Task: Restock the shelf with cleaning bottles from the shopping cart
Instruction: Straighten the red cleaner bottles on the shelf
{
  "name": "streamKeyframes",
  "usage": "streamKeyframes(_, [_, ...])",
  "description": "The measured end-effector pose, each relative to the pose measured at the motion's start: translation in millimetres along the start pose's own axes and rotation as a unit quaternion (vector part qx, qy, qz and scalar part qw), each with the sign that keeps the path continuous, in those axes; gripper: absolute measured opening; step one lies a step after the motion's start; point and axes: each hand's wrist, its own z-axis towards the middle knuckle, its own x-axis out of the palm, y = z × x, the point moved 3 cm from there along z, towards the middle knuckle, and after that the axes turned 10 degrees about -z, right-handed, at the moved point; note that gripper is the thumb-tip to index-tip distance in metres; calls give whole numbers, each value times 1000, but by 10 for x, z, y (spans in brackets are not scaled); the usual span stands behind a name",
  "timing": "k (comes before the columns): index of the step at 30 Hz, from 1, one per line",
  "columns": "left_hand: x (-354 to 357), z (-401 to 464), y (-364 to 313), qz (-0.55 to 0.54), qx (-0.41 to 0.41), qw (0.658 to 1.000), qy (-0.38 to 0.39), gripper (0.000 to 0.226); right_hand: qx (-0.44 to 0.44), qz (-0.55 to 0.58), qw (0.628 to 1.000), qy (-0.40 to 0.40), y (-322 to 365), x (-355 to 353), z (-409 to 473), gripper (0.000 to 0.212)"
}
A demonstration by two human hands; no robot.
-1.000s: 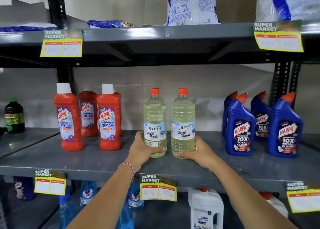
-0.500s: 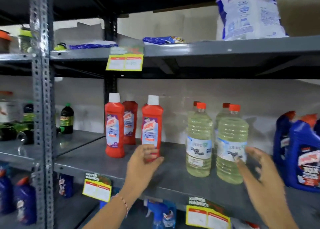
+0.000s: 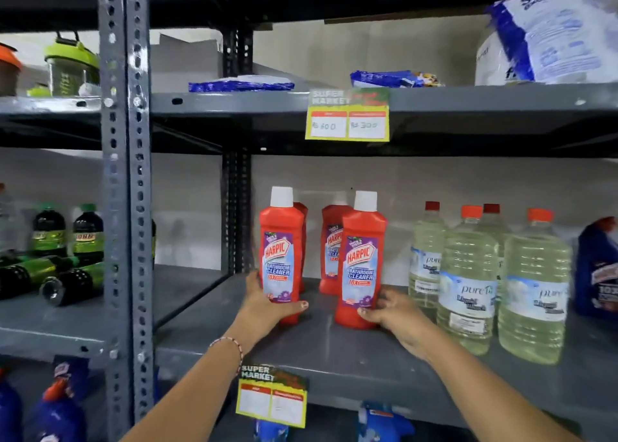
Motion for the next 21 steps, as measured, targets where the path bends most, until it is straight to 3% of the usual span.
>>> streamKeyframes(8, [104, 125, 139, 11, 9, 1000, -16, 80, -20, -8, 1000, 3, -42, 292, 174, 40])
streamKeyframes(21, [113, 131, 133, -2, -3, 1000, 0, 78, -29, 14, 999, 19, -37, 445, 229, 47])
